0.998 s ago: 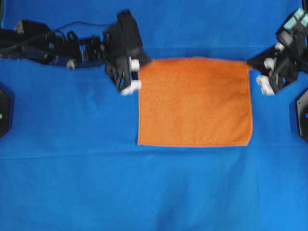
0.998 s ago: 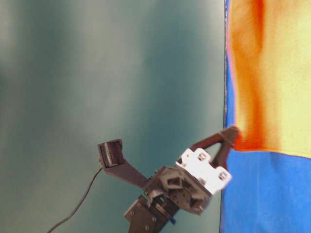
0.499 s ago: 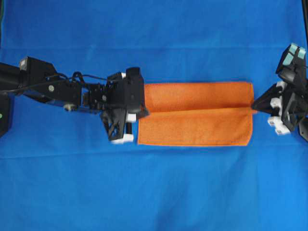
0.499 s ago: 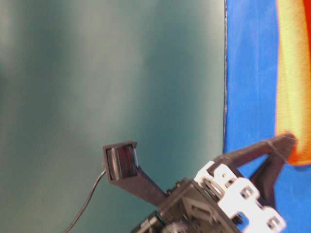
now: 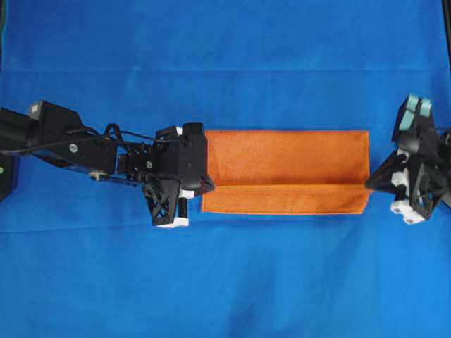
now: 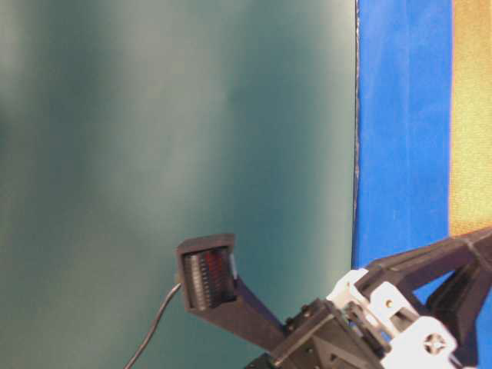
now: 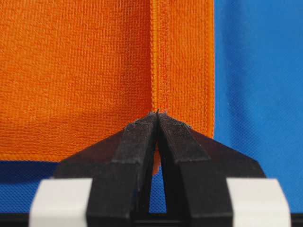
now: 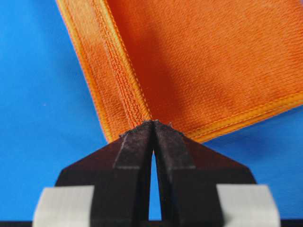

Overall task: Fold the orange towel.
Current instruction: 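Pull both held corners down toward the bottom edge, folding the towel, then lay the folded edge down and open both grippers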

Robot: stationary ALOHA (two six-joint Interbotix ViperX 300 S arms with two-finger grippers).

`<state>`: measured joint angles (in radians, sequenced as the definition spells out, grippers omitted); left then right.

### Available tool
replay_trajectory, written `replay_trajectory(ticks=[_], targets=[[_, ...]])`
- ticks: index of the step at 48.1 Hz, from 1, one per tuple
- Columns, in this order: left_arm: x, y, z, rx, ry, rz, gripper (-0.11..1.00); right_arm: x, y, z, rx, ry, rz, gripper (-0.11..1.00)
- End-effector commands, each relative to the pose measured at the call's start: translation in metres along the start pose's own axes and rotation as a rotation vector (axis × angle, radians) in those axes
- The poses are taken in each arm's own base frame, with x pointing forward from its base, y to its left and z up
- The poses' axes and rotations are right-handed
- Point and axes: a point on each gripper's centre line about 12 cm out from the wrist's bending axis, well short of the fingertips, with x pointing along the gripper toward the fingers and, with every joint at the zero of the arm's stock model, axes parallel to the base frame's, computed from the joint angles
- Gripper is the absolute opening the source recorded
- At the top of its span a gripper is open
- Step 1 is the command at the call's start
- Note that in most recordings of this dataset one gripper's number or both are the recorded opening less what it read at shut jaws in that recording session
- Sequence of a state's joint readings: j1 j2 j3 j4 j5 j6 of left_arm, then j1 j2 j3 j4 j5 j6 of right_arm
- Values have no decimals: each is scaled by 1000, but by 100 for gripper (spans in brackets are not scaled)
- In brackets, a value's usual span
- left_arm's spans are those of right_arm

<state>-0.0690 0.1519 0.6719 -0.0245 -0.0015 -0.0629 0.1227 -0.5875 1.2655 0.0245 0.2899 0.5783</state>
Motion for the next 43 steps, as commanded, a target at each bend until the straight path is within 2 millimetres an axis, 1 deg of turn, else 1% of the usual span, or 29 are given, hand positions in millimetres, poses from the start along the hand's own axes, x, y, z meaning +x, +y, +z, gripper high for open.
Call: replay_trajectory(ticks=[1, 8, 18, 27, 31, 33, 36, 38, 43], targets=[[0, -3, 3, 6, -6, -6, 1, 3, 8, 1, -12, 9, 15, 1], [4, -4, -2, 8, 11, -6, 1, 10, 14, -2, -32, 31, 23, 1], [5, -7, -2, 12, 9, -12, 1, 18, 15, -2, -37, 55, 9, 1], [4, -12, 1, 18, 2, -20, 1, 19, 18, -1, -41, 57, 11, 1], [5, -13, 2, 16, -1, -22, 5, 19, 20, -3, -40, 62, 18, 1], [5, -14, 3, 12, -4, -24, 10, 18, 22, -4, -41, 65, 26, 2], [5, -18, 5, 8, -8, -31, 22, 17, 26, -6, -41, 67, 41, 4], [4, -23, 7, 9, -14, -41, 33, 16, 29, -7, -45, 67, 51, 13], [-2, -33, 15, 33, -39, -59, 64, 13, 31, -7, -49, 59, 63, 45]])
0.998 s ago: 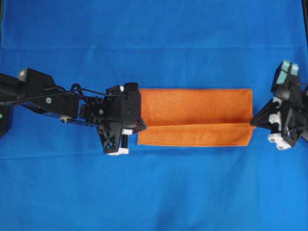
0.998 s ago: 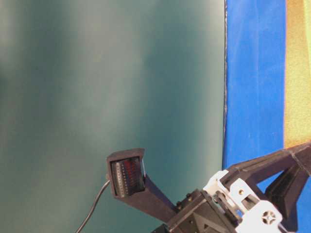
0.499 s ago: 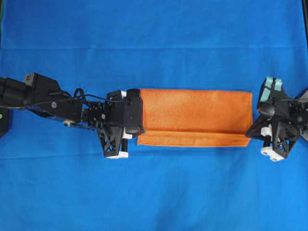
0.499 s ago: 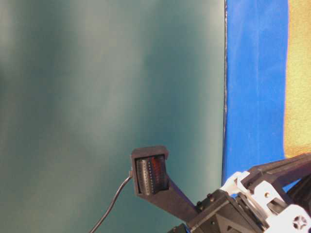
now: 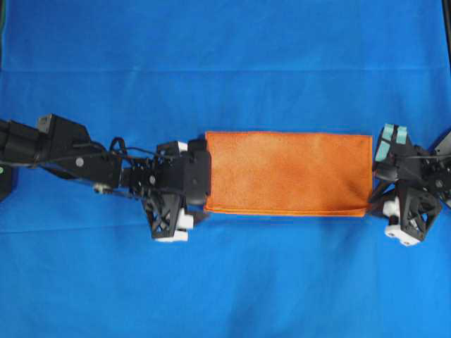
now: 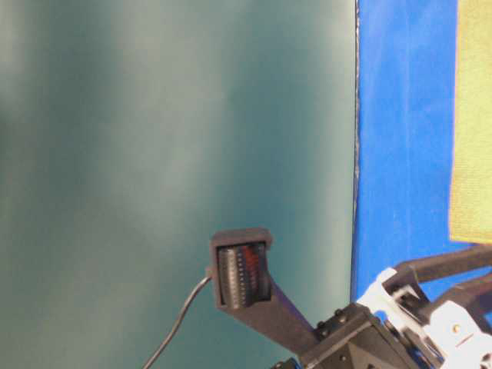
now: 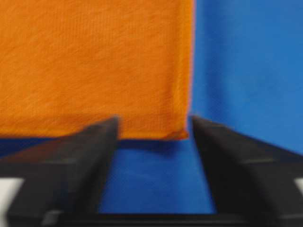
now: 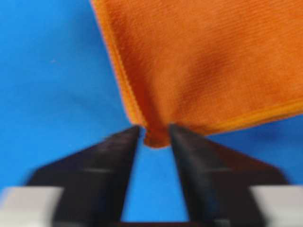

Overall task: Fold the orange towel.
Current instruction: 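Lay the folded edge down and open both grippers, then move both grippers to the top corners of the folded strip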

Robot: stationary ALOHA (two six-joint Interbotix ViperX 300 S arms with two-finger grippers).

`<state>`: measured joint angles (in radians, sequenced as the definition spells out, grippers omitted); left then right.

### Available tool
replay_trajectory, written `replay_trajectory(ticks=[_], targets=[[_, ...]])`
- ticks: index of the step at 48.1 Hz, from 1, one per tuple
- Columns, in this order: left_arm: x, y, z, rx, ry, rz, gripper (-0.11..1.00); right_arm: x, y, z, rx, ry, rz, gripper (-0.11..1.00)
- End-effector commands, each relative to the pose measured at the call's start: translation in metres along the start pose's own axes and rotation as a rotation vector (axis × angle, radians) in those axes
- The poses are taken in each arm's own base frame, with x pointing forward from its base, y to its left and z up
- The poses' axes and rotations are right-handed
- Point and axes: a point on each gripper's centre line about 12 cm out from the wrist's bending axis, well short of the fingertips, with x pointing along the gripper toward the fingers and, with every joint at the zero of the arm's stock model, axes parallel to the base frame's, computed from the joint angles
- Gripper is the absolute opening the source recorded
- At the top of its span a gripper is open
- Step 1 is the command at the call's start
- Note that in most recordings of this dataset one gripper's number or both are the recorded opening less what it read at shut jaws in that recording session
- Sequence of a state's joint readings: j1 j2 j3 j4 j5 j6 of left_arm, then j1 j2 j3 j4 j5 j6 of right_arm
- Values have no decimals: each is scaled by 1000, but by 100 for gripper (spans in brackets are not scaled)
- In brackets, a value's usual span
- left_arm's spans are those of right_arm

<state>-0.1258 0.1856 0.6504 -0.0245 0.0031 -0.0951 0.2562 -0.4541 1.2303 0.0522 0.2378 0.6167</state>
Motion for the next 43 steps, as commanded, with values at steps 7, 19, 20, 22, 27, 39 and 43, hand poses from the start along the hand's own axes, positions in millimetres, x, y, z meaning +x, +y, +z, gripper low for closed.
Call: replay_trajectory(ticks=[7, 19, 20, 22, 27, 39, 43], targets=[[-25, -12, 29, 38, -96, -26, 79, -12, 10, 11, -43, -65, 46, 62], [-46, 13, 44, 38, -137, 21, 73, -40, 5, 34, -128, -206, 33, 59], [-47, 16, 45, 38, -141, 28, 73, -42, 3, 37, -130, -217, 24, 59], [-48, 23, 46, 39, -146, 40, 73, -47, -2, 41, -133, -242, 0, 59], [-51, 42, 48, 35, -152, 78, 73, -60, -22, 52, -116, -299, -83, 59], [-57, 84, 51, -8, -166, 158, 73, -71, -65, 59, -23, -309, -274, 59], [-57, 90, 50, -17, -166, 169, 73, -67, -69, 59, -25, -286, -297, 59]])
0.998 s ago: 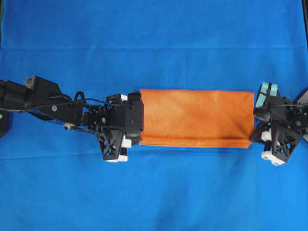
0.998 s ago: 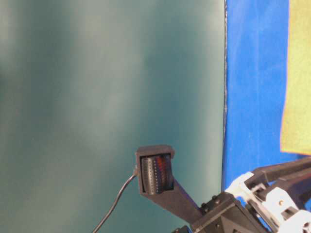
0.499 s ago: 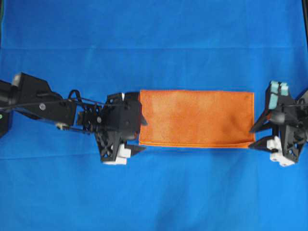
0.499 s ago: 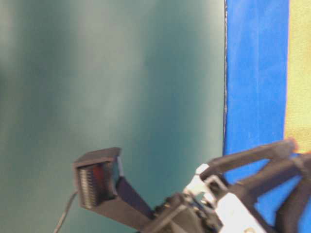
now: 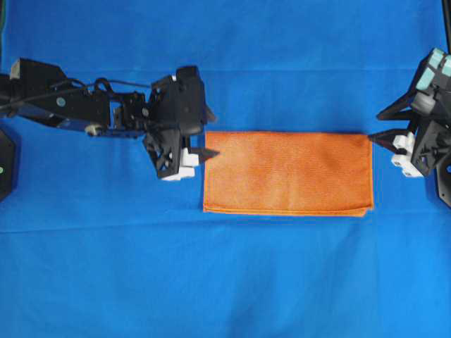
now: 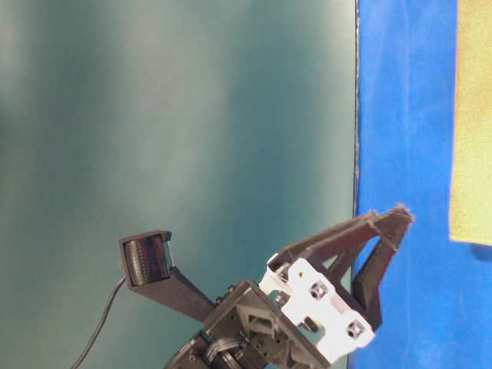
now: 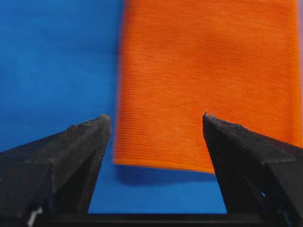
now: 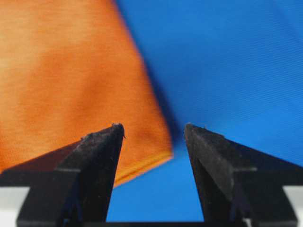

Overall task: Fold the orange towel.
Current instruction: 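Move both grippers to the top corners of the folded strip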

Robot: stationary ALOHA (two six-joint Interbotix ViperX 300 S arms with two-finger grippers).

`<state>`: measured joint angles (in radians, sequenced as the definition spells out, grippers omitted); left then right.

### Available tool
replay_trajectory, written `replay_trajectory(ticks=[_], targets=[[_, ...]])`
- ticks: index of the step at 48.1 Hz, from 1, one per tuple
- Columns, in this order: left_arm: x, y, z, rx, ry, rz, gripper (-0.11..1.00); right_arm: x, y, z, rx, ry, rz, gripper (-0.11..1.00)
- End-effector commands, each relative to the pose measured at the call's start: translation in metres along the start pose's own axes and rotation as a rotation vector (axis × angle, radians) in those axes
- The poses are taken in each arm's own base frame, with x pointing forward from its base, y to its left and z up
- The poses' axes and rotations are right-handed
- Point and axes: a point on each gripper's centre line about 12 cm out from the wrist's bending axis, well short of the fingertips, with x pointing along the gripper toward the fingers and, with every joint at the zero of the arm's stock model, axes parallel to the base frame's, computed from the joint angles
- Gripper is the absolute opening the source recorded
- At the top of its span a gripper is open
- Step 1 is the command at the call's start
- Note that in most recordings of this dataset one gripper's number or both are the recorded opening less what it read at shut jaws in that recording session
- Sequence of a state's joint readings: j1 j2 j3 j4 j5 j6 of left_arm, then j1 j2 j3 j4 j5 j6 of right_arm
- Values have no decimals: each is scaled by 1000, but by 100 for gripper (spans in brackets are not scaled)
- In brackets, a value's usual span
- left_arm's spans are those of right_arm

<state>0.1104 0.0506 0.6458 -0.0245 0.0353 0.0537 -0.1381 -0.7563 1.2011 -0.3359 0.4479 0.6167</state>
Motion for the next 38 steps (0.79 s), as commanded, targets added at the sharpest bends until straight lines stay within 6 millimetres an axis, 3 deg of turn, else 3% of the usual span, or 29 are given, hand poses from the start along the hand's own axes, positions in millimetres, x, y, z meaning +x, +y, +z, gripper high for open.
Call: replay_trajectory(ticks=[1, 12, 27, 38], targets=[[-7, 4, 14, -3, -52, 9, 73, 3, -1, 6, -9, 6, -17, 59], [12, 14, 4, -19, -39, 28, 73, 27, -3, -1, -23, 70, -36, 58], [45, 35, -32, -57, 48, 65, 73, 66, -5, -14, -35, 167, -35, 57], [50, 32, -44, -61, 97, 58, 62, 75, -4, -21, -33, 201, -30, 57]])
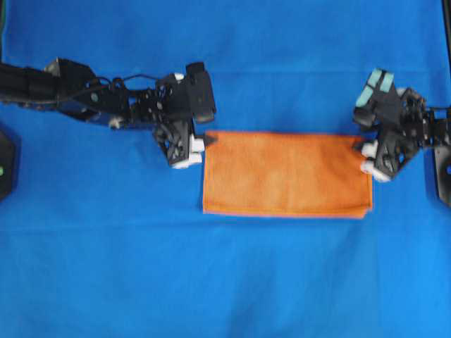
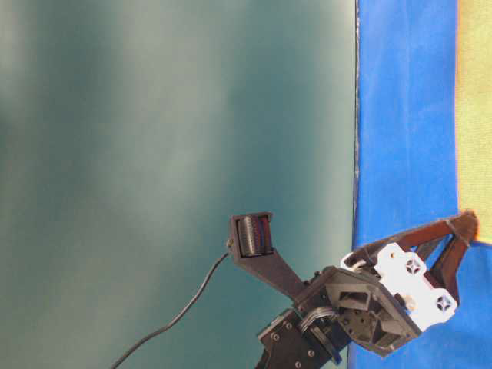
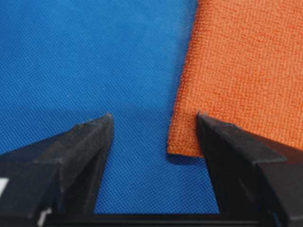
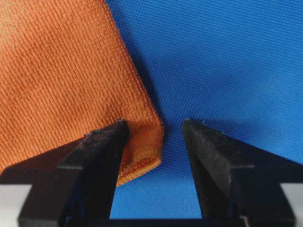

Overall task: Fold the orange towel.
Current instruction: 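Move both grippers to the top corners of the folded strip, then grasp the strip's corners and lift it with both grippers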

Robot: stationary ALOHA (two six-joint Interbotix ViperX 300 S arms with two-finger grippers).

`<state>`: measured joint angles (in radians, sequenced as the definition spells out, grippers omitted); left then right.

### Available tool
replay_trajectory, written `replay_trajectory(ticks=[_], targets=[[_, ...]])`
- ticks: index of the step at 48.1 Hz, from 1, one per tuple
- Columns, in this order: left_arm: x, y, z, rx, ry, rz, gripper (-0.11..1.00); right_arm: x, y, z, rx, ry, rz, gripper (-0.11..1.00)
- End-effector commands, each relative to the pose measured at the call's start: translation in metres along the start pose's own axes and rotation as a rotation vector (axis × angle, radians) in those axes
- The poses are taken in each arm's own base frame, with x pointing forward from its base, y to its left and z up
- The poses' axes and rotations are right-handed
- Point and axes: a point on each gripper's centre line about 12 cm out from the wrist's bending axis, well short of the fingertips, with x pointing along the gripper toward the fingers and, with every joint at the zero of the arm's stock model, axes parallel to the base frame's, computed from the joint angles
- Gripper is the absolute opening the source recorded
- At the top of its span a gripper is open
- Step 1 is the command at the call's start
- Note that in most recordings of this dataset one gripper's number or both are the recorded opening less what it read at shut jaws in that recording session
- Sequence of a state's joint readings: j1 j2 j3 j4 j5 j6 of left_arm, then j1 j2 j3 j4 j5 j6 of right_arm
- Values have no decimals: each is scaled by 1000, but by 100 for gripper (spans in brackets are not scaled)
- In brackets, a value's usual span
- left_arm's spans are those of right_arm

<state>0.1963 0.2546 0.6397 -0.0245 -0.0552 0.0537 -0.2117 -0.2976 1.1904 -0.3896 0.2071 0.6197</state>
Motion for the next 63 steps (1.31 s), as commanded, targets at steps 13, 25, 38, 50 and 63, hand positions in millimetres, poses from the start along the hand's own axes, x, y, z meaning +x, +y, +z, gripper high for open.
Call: replay_trajectory(ticks=[13, 25, 38, 50, 63], targets=[[-3, -4, 0, -2, 69, -10, 39, -1, 4, 6, -12, -20, 14, 49], [0, -5, 2, -3, 136, -16, 13, -1, 10, 8, -25, -45, 41, 3], [-3, -5, 12, -1, 127, -16, 2, -4, 10, 8, -21, -59, 44, 3], [-32, -8, 43, 3, 88, -23, 2, -30, 8, 23, -5, -145, 40, 3], [-83, -21, 82, 30, 7, -47, 2, -81, 4, 40, 6, -257, 13, 3]])
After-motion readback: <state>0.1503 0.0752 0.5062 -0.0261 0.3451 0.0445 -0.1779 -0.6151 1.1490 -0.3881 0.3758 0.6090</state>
